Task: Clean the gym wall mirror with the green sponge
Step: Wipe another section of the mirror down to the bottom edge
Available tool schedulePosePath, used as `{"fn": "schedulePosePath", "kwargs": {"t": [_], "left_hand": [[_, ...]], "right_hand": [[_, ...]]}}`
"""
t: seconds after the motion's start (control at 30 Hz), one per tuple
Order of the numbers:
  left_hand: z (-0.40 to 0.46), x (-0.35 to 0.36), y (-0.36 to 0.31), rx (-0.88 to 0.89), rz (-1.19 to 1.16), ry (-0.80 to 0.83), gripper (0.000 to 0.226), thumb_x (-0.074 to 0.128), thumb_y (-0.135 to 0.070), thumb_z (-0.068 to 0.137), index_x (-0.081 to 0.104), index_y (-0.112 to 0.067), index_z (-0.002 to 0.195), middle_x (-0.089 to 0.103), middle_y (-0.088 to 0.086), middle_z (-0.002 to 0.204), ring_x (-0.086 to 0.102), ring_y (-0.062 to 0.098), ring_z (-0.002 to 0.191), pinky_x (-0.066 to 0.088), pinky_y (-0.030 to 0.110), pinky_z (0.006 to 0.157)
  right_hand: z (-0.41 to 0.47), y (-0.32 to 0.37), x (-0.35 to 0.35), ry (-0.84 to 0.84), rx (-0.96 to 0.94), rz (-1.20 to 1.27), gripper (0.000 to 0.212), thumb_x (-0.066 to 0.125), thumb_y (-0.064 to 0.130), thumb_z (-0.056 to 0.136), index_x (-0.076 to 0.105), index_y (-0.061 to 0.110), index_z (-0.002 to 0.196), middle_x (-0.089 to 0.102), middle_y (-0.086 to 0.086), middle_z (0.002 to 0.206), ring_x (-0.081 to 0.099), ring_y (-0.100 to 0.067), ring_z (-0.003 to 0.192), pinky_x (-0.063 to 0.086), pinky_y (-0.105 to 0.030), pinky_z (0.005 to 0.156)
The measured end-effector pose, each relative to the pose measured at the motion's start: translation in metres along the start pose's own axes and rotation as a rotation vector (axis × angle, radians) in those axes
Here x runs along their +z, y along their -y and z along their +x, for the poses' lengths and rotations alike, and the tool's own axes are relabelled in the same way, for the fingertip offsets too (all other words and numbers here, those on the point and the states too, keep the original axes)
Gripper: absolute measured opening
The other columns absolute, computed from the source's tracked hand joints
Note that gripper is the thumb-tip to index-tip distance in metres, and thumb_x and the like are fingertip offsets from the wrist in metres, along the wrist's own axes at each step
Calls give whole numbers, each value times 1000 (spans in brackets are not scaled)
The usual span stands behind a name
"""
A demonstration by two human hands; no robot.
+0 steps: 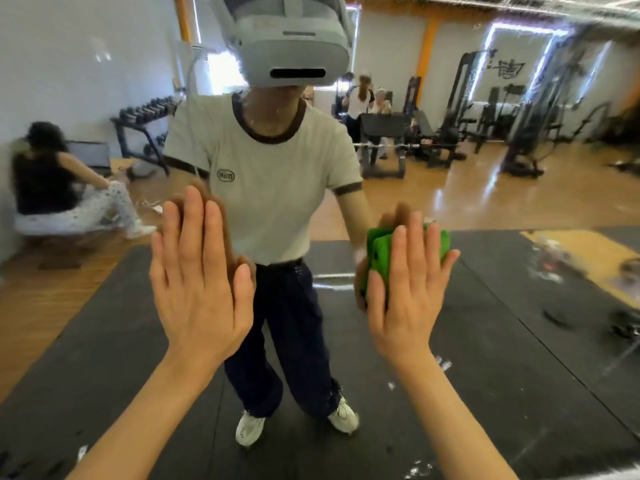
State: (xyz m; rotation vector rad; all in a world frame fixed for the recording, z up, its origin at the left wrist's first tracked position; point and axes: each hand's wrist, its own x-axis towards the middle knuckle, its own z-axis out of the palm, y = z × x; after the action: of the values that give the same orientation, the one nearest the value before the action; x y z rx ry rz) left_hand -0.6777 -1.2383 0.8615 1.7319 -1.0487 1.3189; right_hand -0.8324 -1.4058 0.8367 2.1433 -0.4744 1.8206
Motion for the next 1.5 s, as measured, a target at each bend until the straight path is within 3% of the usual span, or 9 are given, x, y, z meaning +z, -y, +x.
{"fn": "schedulePosePath", "kwargs": {"t": [0.2, 0.33, 0.47, 0.67, 0.87, 1.1, 1.23, 1.33, 1.5], "left_hand": [[2, -5, -4, 3, -51, 22, 62, 37, -24, 103, 17, -1, 156, 5, 4, 167, -7, 14, 156, 1, 38, 127], [0, -22, 12, 93, -190, 91, 70, 39, -18, 101, 4, -13, 162, -10, -8, 169, -5, 15, 157, 0, 39, 127], [-6, -45, 54, 30, -90, 62, 67, 39, -17, 101, 10, -6, 160, -9, -9, 169, -5, 16, 157, -2, 41, 127], [-15, -54, 99, -15, -17, 113, 65, 37, -19, 100, 13, -2, 158, -9, -3, 170, -6, 17, 157, -3, 38, 127], [-18, -46, 104, 12, 3, 102, 71, 36, -21, 100, 3, -12, 162, -13, -6, 169, -7, 16, 157, -3, 35, 127], [-19, -41, 105, 29, -21, 76, 60, 19, -33, 109, -4, -17, 162, -12, -7, 169, -7, 15, 157, -2, 35, 127], [-19, -42, 106, 40, -23, 68, 60, 20, -32, 109, -3, -17, 162, -12, -6, 170, -6, 15, 157, 0, 35, 127], [-19, -44, 107, 54, -14, 76, 62, 25, -29, 108, -3, -16, 162, -12, -5, 170, -7, 15, 157, -1, 34, 127], [-19, -41, 107, 67, -4, 61, 58, 16, -33, 110, -4, -15, 162, -12, -3, 170, -7, 16, 157, -2, 34, 127]], "right_hand": [[-5, 31, 9, -113, 480, 83, 56, 21, 33, 111, 7, 8, 160, -6, 13, 168, -3, -18, 155, -3, -49, 125], [-31, 106, 30, 127, -24, 55, 64, 33, 29, 109, 0, 13, 161, -7, -1, 169, -2, -21, 156, -1, -46, 126], [-36, 59, 16, 184, -287, -47, 66, 39, 29, 107, 4, 14, 161, -4, -1, 170, 1, -19, 156, 2, -44, 126], [-30, 56, 9, 57, 358, 18, 57, 20, 34, 111, -3, 20, 161, -10, 7, 169, -6, -19, 156, -7, -46, 125], [-22, 142, 38, 224, -324, -41, 78, 47, 27, 97, 5, 11, 161, -7, -3, 169, -2, -19, 156, -2, -41, 125], [-16, 89, 10, 170, 125, -67, 59, 28, 30, 109, 7, 13, 161, -6, 0, 169, 1, -24, 156, -7, -47, 125], [-3, 176, 44, 258, -225, -63, 70, 45, 29, 97, 17, 12, 158, -10, -2, 169, -2, -21, 156, -6, -44, 125], [-3, 145, 39, 227, -395, -101, 74, 47, 30, 101, 7, 14, 161, -4, -1, 169, 0, -18, 156, -6, -42, 125], [1, 85, 6, 133, 116, -18, 58, 22, 36, 111, 0, 21, 162, -6, 7, 169, -3, -19, 156, -8, -44, 125]]}}
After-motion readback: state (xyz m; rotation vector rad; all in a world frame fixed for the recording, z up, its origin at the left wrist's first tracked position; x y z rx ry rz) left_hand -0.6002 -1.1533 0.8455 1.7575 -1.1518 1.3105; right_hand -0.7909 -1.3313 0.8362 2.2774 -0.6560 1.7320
